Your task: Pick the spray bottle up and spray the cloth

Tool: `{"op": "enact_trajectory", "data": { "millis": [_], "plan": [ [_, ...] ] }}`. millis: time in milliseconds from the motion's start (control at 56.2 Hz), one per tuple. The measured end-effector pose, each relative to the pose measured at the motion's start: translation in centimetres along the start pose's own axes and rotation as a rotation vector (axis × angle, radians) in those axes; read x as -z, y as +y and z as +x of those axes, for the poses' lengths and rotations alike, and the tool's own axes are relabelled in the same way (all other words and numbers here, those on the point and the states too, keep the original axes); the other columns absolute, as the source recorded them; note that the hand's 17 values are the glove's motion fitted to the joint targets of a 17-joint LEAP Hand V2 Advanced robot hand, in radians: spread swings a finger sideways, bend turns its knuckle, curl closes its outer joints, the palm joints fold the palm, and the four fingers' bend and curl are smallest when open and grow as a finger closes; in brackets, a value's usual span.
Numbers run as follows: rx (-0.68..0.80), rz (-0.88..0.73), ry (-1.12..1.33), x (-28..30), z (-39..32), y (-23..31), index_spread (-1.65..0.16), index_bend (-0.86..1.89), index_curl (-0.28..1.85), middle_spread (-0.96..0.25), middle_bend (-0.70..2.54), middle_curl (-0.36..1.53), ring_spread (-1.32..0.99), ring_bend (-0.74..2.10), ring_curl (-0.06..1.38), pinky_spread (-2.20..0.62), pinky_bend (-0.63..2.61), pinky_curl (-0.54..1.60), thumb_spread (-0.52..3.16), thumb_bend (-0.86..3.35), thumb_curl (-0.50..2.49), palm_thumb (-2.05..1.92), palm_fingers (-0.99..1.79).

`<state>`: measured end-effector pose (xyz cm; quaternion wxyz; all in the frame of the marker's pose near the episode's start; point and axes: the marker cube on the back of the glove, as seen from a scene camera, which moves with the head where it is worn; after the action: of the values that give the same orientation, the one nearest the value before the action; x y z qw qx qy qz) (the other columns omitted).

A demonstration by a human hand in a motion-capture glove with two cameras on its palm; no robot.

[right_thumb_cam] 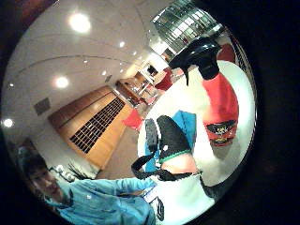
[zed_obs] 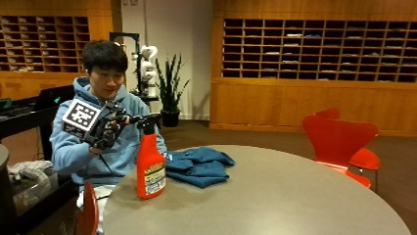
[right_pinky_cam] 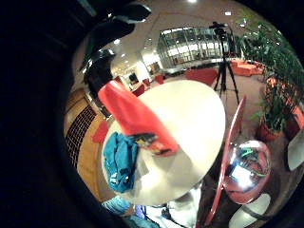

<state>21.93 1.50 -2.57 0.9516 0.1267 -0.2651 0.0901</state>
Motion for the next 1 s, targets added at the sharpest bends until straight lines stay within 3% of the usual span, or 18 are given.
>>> {"op": "enact_trajectory", "data": {
  "millis": [712, 997],
  "plan": [
    [-0.16, -0.569, -0.459, -5.7, 9.3, -6.5, -0.32, 0.14, 0.23, 0.0, 0.23, 0.35, 0.1, 0.29, 0.28, 0.23, 0.38, 0.35, 0.96, -0.04, 0.35, 0.6, 0.15],
    [-0.19, -0.66, -0.457, -8.2, 9.2, -6.5, -0.32, 0.14, 0.24, 0.0, 0.23, 0.35, 0.09, 0.26, 0.27, 0.23, 0.36, 0.34, 0.91, -0.03, 0.33, 0.57, 0.12]
  ]
}}
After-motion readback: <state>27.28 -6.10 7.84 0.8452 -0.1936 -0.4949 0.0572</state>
